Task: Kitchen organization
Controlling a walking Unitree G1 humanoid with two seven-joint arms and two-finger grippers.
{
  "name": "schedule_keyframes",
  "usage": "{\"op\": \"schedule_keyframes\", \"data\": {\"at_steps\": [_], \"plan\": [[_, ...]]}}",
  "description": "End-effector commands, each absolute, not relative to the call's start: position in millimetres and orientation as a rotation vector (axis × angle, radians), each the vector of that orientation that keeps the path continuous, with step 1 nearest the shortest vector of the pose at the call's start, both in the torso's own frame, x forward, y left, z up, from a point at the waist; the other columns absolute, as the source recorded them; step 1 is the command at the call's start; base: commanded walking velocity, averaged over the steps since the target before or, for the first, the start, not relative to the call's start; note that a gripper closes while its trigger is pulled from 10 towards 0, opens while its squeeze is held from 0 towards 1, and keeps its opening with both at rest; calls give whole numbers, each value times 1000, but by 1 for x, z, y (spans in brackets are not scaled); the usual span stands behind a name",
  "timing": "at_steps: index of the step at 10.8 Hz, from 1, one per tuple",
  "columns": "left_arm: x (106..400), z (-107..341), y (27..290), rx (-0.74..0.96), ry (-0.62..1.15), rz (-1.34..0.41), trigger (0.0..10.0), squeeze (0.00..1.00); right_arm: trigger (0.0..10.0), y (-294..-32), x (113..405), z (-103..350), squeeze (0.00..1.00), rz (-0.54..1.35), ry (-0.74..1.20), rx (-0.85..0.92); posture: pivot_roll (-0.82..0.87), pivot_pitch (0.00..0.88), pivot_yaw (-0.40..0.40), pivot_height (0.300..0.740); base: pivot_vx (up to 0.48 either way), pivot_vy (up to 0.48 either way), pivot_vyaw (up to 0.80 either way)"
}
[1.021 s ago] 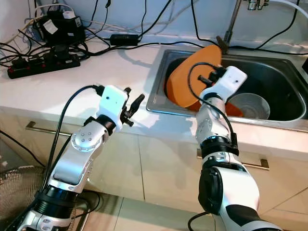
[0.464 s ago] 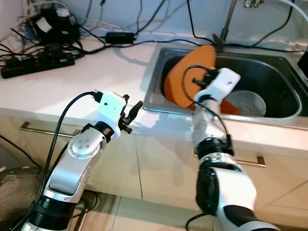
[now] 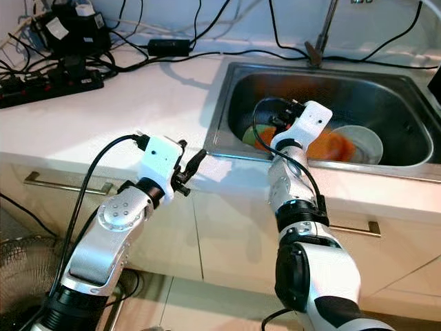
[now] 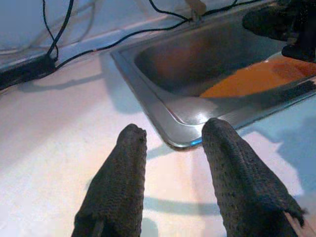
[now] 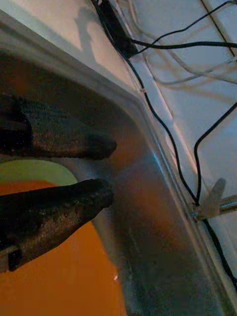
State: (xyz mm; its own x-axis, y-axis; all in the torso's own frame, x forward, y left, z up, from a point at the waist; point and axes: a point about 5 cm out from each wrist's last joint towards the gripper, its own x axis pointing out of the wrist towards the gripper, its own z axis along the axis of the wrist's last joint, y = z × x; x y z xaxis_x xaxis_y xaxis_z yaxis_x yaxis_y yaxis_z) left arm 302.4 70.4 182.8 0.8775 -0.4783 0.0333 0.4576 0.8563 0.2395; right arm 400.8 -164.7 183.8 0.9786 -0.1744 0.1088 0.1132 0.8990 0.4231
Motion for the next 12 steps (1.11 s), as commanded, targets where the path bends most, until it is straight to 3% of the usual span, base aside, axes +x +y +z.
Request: {"op": "schedule_keyframes", "data": {"at_steps": [1,6,12], "plan": [[303,186,72,228,-101,-485,10000,0,10000,-162,401,185,0,-129,-151,422,251,137,28,740,0,0,0],[329,211,103,238,-364,-160,10000,0,10000,-131,368,210,0,69,-467,99,180,76,18,740,0,0,0],[332,187,116,257,-385,-67,10000,0,10000,-121,342,175,0,101,-408,61,154,0,-2,740,0,-52,0]]}}
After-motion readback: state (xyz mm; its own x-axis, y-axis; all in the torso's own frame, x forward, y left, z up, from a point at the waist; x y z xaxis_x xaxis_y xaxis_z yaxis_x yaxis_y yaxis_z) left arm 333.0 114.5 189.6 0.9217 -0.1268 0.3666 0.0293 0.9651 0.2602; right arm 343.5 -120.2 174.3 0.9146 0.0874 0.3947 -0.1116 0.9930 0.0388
